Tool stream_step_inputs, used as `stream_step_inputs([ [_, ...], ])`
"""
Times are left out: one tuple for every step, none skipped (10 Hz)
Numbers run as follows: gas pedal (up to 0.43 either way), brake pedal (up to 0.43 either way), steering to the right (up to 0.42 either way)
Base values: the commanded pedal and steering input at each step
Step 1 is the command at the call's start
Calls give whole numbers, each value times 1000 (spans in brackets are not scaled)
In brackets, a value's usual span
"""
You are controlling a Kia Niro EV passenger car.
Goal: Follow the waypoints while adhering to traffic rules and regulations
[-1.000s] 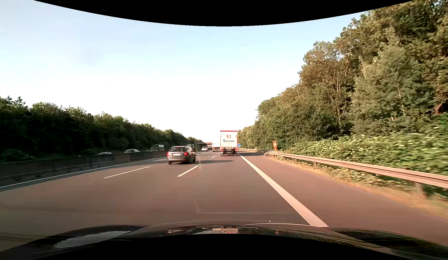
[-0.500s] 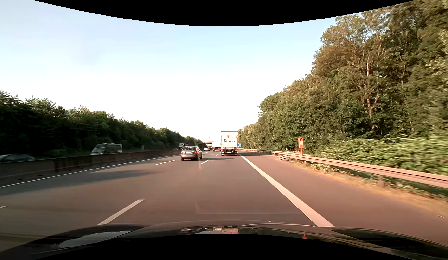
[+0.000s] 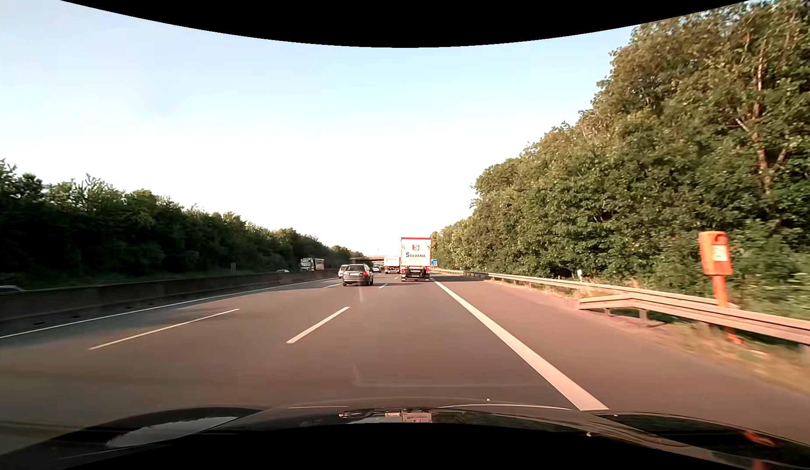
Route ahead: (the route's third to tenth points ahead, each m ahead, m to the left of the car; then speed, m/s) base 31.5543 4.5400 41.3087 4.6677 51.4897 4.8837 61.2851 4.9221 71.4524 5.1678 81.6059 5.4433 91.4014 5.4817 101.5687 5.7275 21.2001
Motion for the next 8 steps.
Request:
stream_step_inputs([
  [228,0,-1],
  [228,0,-2],
  [228,0,-2],
  [228,0,-2],
  [228,0,-1],
  [228,0,-1],
  [228,0,-1],
  [228,0,-2],
])
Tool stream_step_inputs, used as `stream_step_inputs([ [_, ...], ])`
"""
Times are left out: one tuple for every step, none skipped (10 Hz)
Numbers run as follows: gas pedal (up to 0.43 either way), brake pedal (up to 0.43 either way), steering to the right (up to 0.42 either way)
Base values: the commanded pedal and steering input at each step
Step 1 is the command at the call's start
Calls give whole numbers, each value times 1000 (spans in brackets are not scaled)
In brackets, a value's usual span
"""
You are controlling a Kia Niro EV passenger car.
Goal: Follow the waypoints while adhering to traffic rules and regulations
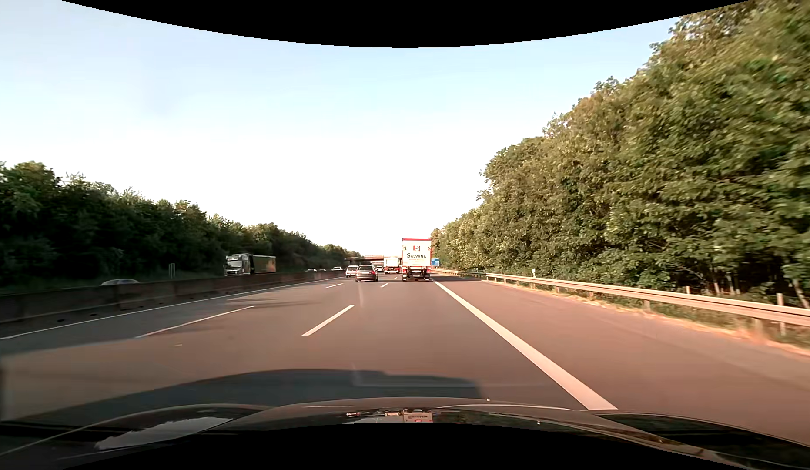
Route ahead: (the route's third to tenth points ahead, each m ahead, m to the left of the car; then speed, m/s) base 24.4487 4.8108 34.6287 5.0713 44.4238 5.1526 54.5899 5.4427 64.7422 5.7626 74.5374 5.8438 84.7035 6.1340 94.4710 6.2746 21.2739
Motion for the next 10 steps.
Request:
stream_step_inputs([
  [228,0,-2],
  [228,0,-2],
  [228,0,-2],
  [228,0,-1],
  [228,0,-2],
  [228,0,-2],
  [228,0,-2],
  [228,0,-2],
  [228,0,-2],
  [228,0,-2],
])
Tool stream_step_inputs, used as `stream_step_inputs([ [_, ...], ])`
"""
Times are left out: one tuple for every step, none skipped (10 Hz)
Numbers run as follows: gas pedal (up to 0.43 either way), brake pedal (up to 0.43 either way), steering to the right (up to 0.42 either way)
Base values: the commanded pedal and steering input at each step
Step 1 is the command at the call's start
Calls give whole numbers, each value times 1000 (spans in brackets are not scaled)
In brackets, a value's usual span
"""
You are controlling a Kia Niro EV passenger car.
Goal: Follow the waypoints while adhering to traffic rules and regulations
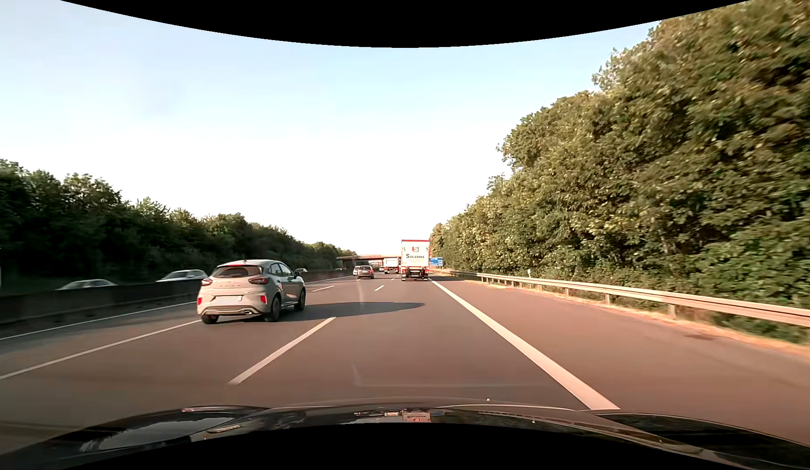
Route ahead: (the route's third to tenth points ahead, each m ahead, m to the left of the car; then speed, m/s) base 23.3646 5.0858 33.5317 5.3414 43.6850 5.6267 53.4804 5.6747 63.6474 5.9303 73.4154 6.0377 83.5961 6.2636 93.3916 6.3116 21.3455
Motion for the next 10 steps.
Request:
stream_step_inputs([
  [240,0,-2],
  [240,0,-2],
  [240,0,-2],
  [248,0,-2],
  [248,0,-2],
  [248,0,-2],
  [248,0,-2],
  [248,0,-2],
  [248,0,-2],
  [248,0,-2],
])
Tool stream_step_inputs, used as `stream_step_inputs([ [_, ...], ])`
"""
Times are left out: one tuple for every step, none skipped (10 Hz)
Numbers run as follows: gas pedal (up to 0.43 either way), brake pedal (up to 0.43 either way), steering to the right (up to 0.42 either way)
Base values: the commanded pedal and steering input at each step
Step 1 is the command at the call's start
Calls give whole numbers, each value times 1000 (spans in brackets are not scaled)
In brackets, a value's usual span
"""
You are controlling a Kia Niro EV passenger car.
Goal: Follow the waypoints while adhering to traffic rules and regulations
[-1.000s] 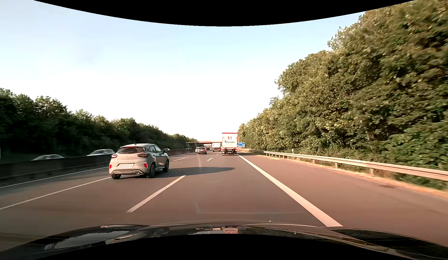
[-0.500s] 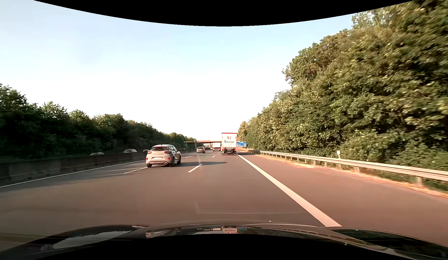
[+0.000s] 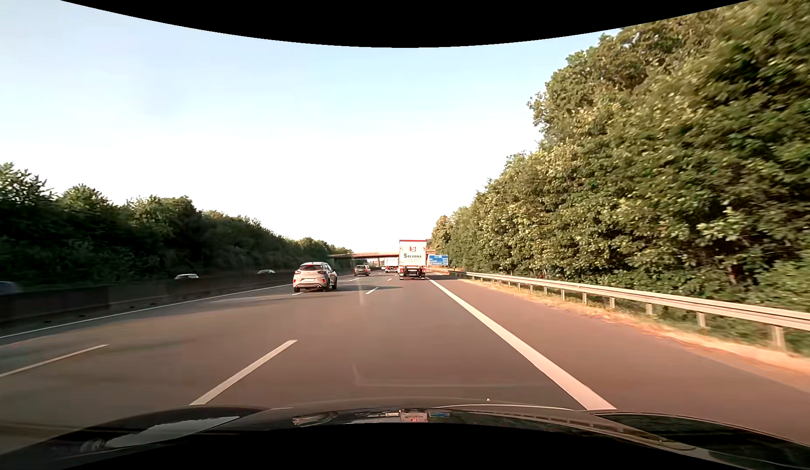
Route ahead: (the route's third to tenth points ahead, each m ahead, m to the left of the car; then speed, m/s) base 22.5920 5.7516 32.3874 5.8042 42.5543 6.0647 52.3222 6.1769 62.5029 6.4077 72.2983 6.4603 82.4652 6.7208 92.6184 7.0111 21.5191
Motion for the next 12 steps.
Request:
stream_step_inputs([
  [248,0,-2],
  [248,0,-2],
  [248,0,-3],
  [248,0,-3],
  [248,0,-3],
  [248,0,-4],
  [248,0,-4],
  [248,0,-4],
  [248,0,-5],
  [248,0,-5],
  [248,0,-5],
  [240,0,-5],
])
